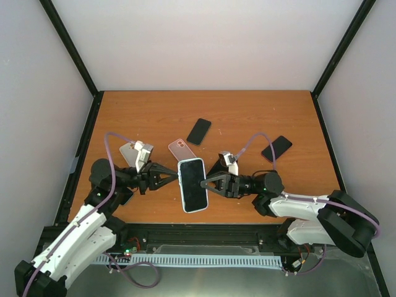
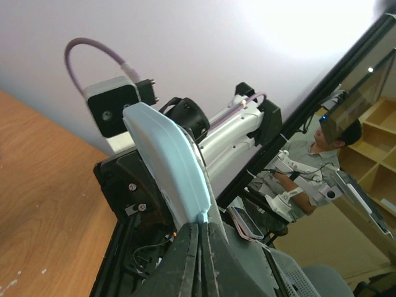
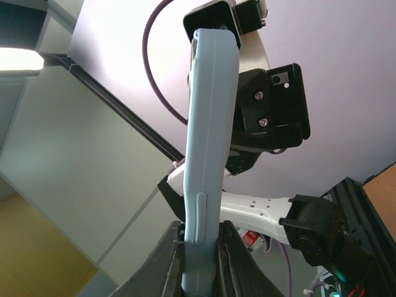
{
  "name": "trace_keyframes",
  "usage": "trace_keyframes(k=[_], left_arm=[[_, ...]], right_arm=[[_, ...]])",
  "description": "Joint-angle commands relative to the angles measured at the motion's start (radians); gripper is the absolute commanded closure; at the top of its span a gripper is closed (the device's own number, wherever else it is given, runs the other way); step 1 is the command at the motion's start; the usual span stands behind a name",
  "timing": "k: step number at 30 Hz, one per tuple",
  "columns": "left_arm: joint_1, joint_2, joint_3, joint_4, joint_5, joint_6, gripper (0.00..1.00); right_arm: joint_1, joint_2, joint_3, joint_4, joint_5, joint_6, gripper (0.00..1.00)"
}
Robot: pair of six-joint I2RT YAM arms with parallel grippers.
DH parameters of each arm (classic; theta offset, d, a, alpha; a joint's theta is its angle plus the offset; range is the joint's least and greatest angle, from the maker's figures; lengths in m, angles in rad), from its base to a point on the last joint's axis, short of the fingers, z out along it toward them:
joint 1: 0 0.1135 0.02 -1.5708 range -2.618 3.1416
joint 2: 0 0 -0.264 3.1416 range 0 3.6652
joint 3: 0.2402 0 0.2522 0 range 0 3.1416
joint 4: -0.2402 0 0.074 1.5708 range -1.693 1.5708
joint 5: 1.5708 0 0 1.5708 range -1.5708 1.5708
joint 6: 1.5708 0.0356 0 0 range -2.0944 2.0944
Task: Put the phone into the phone case
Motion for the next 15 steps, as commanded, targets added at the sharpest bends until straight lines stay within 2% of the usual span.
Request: trace_keyframes(k=[1, 4, 11, 13, 15], left_arm=[[-0.003, -0.001, -0.009, 0.087, 0.048, 0.006, 1.0], [-0.003, 0.005, -0.019, 0.153, 0.069, -0.024, 1.0], [-0.003, 0.031, 0.041, -0.054, 0.003, 0.093, 0.99], [-0.003, 0.031, 0.051, -0.1, -0.02, 0.111, 0.93], [-0.003, 0.023, 0.049, -0.098, -0.024, 0.1, 0.78]], right_arm=[[0.008, 0.018, 0.042, 0.236, -0.014, 0.083, 0.97], [0.01, 0.033, 0.05, 0.284, -0.028, 0.121, 0.97], [0.01, 0.025, 0.036, 0.275, -0.018, 0.112, 0.97], [0.01, 0.018, 0.033, 0.271, -0.015, 0.112, 0.97], [0.01, 0.006, 0.028, 0.239, -0.008, 0.094, 0.97]])
